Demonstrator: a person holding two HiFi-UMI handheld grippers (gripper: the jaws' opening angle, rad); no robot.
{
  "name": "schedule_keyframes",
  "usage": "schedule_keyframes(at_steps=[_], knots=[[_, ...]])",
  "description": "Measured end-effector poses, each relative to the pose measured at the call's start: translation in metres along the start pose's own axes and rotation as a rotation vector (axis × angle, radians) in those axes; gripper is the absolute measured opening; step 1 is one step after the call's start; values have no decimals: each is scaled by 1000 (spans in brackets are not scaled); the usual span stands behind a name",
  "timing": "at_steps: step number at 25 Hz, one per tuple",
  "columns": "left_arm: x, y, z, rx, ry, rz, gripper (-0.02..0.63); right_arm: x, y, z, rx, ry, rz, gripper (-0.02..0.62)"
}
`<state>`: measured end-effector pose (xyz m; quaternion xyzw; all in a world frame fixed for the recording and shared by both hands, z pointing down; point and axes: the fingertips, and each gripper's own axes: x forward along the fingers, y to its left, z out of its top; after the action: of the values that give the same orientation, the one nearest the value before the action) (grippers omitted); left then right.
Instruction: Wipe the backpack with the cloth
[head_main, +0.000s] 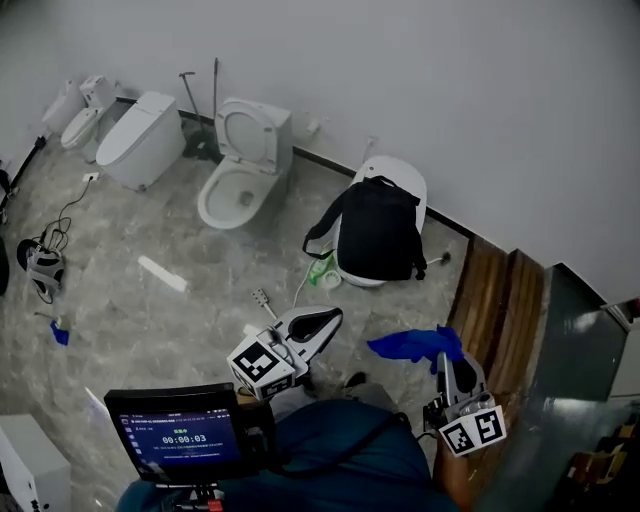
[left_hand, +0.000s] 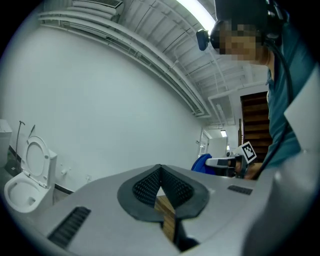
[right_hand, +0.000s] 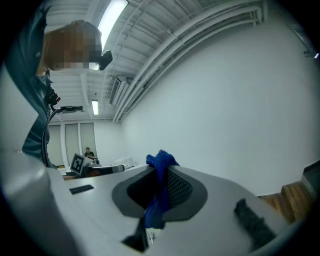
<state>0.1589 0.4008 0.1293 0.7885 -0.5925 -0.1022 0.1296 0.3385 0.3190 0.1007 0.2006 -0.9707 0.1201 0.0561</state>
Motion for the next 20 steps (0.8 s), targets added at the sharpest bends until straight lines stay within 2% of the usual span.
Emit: schedule_keyframes(at_steps=[4, 9, 13, 15, 17, 20], knots=[[37, 54, -11, -37, 0, 66, 3, 69, -45, 3, -19, 32, 54, 26], [84, 122, -23, -69, 21, 203, 3, 169, -105, -2, -45, 111, 190, 26], [125, 177, -9, -90, -67, 311, 3, 249, -152, 17, -95, 64, 293, 26], [150, 203, 1, -42, -66, 383, 3, 283, -177, 34, -128, 19, 301, 26], [176, 225, 15, 82, -40, 449, 3, 308, -201, 49, -162, -25, 274, 26], [220, 259, 24, 232, 0, 468, 3, 335, -234, 53, -164, -53, 205, 26]])
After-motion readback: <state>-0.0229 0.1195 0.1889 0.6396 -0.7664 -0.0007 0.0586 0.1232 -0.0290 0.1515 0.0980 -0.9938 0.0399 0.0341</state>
